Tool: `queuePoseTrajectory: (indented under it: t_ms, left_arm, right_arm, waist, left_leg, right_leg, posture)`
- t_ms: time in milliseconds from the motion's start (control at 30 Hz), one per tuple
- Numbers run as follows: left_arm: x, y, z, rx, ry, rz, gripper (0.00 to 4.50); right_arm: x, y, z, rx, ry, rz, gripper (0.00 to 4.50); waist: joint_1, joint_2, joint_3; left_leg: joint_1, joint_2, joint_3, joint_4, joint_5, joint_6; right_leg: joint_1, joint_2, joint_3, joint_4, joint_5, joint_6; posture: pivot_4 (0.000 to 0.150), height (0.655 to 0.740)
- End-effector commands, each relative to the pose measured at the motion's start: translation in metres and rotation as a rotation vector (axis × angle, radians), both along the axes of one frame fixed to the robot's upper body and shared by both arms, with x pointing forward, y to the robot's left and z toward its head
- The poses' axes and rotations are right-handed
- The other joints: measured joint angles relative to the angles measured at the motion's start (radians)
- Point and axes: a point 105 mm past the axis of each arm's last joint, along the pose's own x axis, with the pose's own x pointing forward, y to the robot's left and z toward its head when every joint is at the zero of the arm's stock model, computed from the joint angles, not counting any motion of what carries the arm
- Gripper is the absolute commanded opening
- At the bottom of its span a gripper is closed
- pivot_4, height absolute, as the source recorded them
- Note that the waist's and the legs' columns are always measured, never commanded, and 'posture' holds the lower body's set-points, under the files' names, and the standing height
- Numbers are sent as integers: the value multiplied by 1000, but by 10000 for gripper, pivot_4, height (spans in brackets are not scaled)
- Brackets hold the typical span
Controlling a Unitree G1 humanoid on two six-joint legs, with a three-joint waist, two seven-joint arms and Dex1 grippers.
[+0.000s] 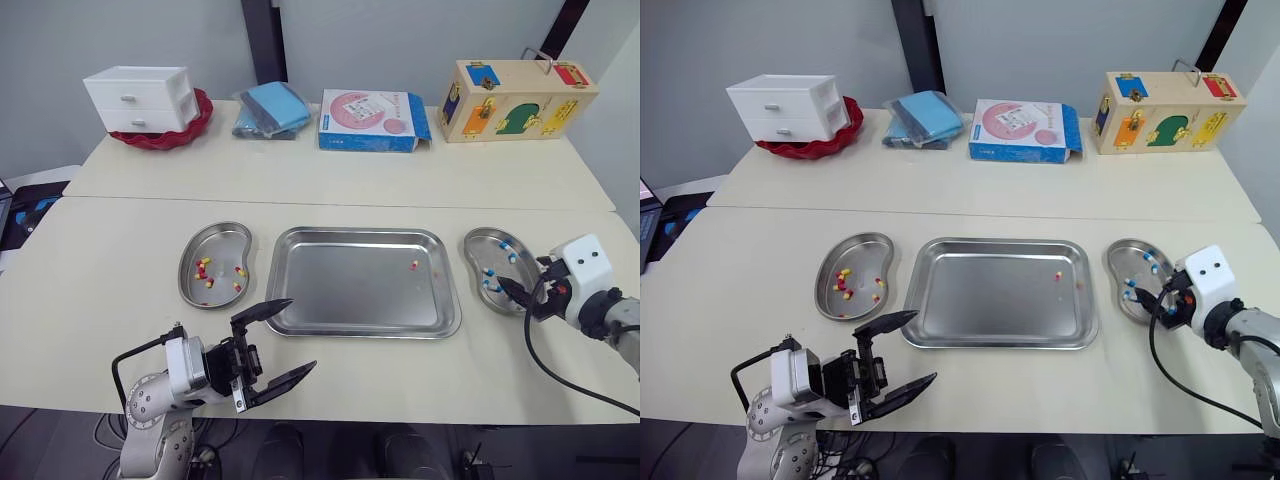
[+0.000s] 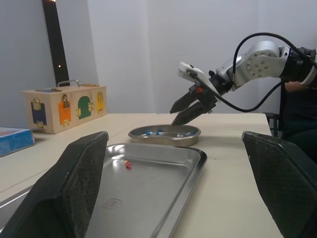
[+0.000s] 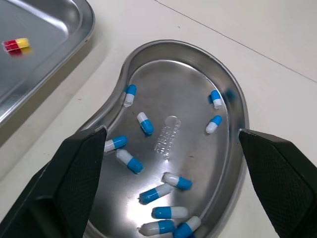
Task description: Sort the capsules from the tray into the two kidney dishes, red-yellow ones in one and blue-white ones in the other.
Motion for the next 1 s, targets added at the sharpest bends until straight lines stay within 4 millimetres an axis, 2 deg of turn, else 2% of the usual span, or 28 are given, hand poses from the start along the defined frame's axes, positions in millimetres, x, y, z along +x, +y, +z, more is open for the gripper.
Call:
queuePoseTrajectory:
  t_ms: [33, 233, 400, 567, 733, 833, 933, 1000]
  left_arm:
    - [2, 4, 4, 10, -37, 35, 45000]
    - [12, 23, 6, 42, -5, 179, 45000]
    - [20, 53, 12, 146, 107, 342, 45000]
    - [27, 95, 18, 292, 262, 498, 45000]
    - [17, 143, 21, 436, 405, 644, 45000]
    - [0, 178, 15, 529, 540, 743, 45000]
    - [-10, 202, 9, 609, 616, 812, 45000]
    - [-10, 213, 14, 620, 621, 854, 45000]
  right_arm:
    - [0, -4, 21, -44, -75, 39, 44599]
    - [-13, -5, 24, -51, -44, 181, 44599]
    - [-40, 9, 23, -11, -29, 393, 44599]
    - [-60, 15, 17, 10, 14, 541, 44599]
    - [-74, 24, 8, 34, 42, 655, 44599]
    - [-89, 21, -10, -8, 139, 716, 44599]
    - [-92, 14, -20, -22, 172, 723, 44599]
    - [-89, 12, -24, -29, 163, 714, 44599]
  waist:
    - [0, 0, 0]
    - [1, 0, 0]
    - [2, 0, 0]
    - [0, 0, 1]
    - [-1, 0, 2]
    - [0, -1, 2]
    - [0, 0, 3]
    - [-1, 0, 3]
  left_leg:
    - [0, 0, 0, 0, 0, 0]
    - [0, 0, 0, 0, 0, 0]
    - [1, 0, -1, 0, 0, 0]
    - [6, 0, -1, 0, 0, 0]
    - [6, 1, 0, -1, 0, 0]
    - [6, 1, 0, -1, 0, 0]
    - [6, 1, 0, -2, 0, 0]
    - [6, 1, 1, -2, 0, 0]
  right_leg:
    - [0, 0, 0, 0, 0, 0]
    - [0, 0, 0, 0, 0, 0]
    - [2, 0, -1, 0, 0, 0]
    - [7, 0, -1, -1, 0, 0]
    - [7, 0, 0, -1, 0, 0]
    - [7, 0, -1, -2, 0, 0]
    - [7, 0, 0, -5, 0, 0]
    - [7, 0, 0, -5, 0, 0]
  posture:
    - [1500, 7400]
    - [1500, 7400]
    - [1500, 7400]
    - [1500, 7400]
    - [1500, 7400]
    - [1500, 7400]
    - [1500, 7400]
    - [1500, 7400]
